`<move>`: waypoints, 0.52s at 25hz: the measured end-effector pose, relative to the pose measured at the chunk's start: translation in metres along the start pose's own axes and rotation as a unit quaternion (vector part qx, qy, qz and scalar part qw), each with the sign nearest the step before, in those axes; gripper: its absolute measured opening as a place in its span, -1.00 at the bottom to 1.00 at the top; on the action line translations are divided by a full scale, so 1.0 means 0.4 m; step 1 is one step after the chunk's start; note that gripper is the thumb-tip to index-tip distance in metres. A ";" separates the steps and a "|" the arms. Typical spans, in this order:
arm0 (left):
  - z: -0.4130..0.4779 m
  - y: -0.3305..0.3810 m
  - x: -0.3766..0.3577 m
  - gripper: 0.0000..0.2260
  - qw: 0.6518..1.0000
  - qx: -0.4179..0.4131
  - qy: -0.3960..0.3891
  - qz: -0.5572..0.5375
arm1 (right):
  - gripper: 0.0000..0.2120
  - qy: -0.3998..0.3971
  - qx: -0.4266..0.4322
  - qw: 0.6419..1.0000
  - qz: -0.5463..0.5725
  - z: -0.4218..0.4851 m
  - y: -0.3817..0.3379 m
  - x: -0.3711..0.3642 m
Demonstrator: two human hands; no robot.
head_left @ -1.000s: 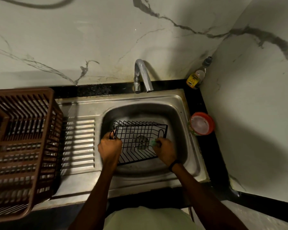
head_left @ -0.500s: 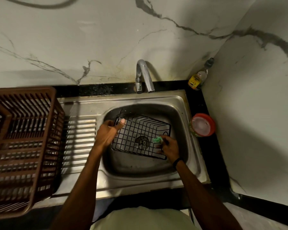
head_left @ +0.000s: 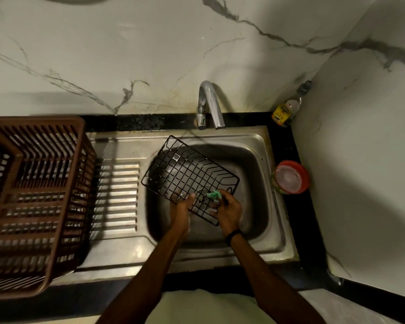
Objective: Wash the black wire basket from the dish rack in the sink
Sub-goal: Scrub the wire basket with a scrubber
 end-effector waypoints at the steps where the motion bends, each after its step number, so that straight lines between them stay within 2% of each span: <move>1: 0.013 -0.016 0.003 -0.93 1.000 0.007 0.026 0.005 | -0.70 -0.004 0.013 1.000 -0.022 0.001 -0.007 -0.005; 3: 0.060 -0.043 0.041 -0.90 0.997 0.034 0.074 0.013 | -0.77 -0.015 0.030 0.996 -0.083 0.001 -0.031 0.001; 4: 0.085 -0.053 0.065 -0.93 0.996 0.024 0.088 0.008 | -0.79 -0.017 0.047 0.989 -0.136 -0.002 -0.048 0.009; 5: 0.128 -0.071 0.099 -0.86 0.995 0.003 0.098 0.019 | -0.79 -0.005 0.069 0.977 -0.202 -0.005 -0.063 0.020; 6: 0.155 -0.081 0.127 -0.71 0.993 -0.028 0.103 0.056 | -0.79 0.019 0.100 0.955 -0.280 -0.009 -0.075 0.030; 7: 0.162 -0.081 0.138 -0.65 0.990 -0.054 0.093 0.091 | -0.78 0.050 0.140 0.920 -0.363 -0.020 -0.095 0.037; 9: 0.156 -0.065 0.125 -0.69 0.986 -0.114 0.057 0.104 | -0.72 0.081 0.233 0.847 -0.471 -0.040 -0.126 0.028; 11: 0.096 -0.011 0.084 -0.63 0.981 -0.145 0.035 0.124 | -0.70 0.023 0.295 0.808 -0.509 -0.050 -0.128 -0.008; 13: 0.101 -0.011 0.079 -0.60 0.981 -0.147 0.014 0.128 | -0.81 -0.082 0.308 0.790 -0.524 -0.048 -0.108 -0.050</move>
Point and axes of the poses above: each hand's wrist, its own z-axis towards the middle knuckle, its own x-axis out of the back of the hand, y = z × x, the point moved 6 cm from there along z, towards the middle knuckle, and after that the axes turned 14 degrees about -z, right-handed, at the moved point
